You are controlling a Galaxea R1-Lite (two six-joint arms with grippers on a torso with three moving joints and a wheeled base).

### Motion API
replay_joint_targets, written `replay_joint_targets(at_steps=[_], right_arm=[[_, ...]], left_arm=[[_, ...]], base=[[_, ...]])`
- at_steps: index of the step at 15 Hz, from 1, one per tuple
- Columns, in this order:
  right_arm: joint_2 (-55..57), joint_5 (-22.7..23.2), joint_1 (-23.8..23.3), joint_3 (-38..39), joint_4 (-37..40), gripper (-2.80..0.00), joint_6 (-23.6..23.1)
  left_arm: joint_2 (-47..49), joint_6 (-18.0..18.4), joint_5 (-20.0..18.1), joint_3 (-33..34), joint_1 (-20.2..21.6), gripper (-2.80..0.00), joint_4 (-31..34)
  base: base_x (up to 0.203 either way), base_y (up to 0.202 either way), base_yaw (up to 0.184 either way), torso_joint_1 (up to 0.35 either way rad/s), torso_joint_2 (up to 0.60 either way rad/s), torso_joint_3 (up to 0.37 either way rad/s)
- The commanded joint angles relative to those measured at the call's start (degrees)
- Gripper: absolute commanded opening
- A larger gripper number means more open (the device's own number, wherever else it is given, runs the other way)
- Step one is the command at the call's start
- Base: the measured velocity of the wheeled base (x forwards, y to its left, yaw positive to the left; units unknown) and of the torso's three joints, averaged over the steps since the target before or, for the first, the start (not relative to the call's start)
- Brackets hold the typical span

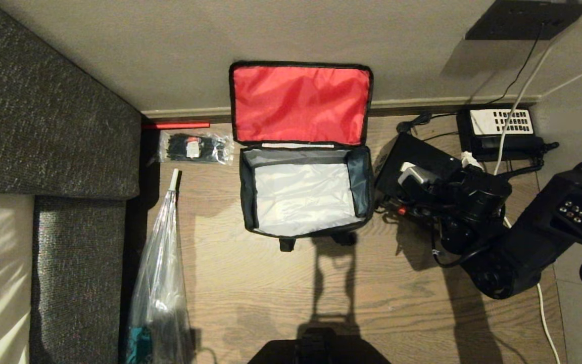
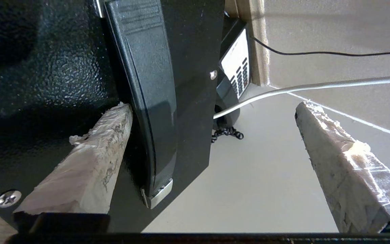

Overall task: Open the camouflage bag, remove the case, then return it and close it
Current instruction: Grip the handle again

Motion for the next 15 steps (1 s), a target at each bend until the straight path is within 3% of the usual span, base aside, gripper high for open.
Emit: replay_joint_targets(at_steps=[1, 6, 15], right_arm=[[1.16, -0.38, 0.00, -2.28, -0.45, 0.00, -1.29], [1.46, -0.11, -1.26, -4.59, -0.45, 0.00, -4.88], [4.19, -0.28, -1.41, -4.21, -0.45, 0.00, -4.58]], left_arm=[[-0.02, -0.05, 0.02, 0.18, 0.02, -2.80, -0.01], [-0.02, -0.03, 0.02, 0.18, 0.02, -2.80, -0.01], [-0.02, -0.05, 0.02, 0.18, 0.02, -2.80, -0.01]], base=[[0.000, 0.000, 0.000, 0.000, 0.00, 0.000], [0.000, 0.000, 0.000, 0.000, 0.00, 0.000], [0.000, 0.000, 0.000, 0.000, 0.00, 0.000]])
